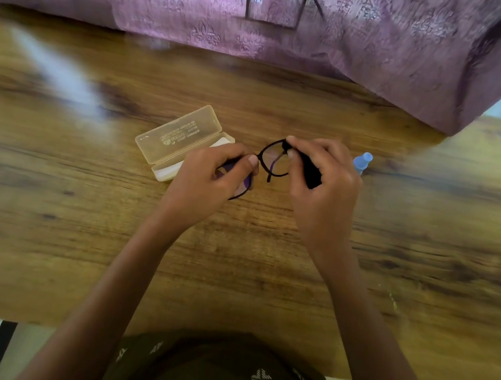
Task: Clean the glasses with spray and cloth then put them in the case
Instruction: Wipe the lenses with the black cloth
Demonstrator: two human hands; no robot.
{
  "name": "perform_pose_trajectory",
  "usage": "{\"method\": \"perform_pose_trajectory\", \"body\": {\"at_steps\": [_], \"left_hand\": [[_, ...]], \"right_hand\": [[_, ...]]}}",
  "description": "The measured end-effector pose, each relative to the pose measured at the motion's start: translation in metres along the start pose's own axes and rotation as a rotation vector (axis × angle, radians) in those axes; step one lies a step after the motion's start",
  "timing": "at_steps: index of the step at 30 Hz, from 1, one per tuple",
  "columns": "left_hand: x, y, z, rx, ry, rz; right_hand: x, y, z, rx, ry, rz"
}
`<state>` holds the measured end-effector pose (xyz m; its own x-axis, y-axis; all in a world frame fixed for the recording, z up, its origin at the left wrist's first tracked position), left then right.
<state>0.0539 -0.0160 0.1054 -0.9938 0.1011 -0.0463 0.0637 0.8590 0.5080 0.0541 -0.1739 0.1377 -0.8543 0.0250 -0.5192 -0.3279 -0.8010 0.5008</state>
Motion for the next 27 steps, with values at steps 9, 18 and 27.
{"method": "perform_pose_trajectory", "body": {"at_steps": [9,18,27], "left_hand": [[0.001,0.000,-0.004,0.012,-0.013,-0.010],[-0.003,0.003,-0.007,-0.002,-0.033,-0.021],[-0.004,0.004,-0.005,-0.018,-0.022,-0.002]], "right_hand": [[0.012,0.008,-0.007,-0.034,-0.036,0.001],[0.021,-0.004,0.019,-0.049,0.100,0.041],[0.008,0.006,-0.001,-0.044,0.025,-0.018]]}}
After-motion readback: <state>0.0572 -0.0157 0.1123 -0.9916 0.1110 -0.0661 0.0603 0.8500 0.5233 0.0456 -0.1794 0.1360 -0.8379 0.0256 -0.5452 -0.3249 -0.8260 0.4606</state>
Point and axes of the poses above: each hand's wrist, its own x-axis away from the middle knuckle, its own y-axis out of the back of the hand, z = x × y, the point moved 9 cm from there along -x, towards the middle knuckle, and after that the axes turned 4 degrees about -x, right-handed, at the moved point
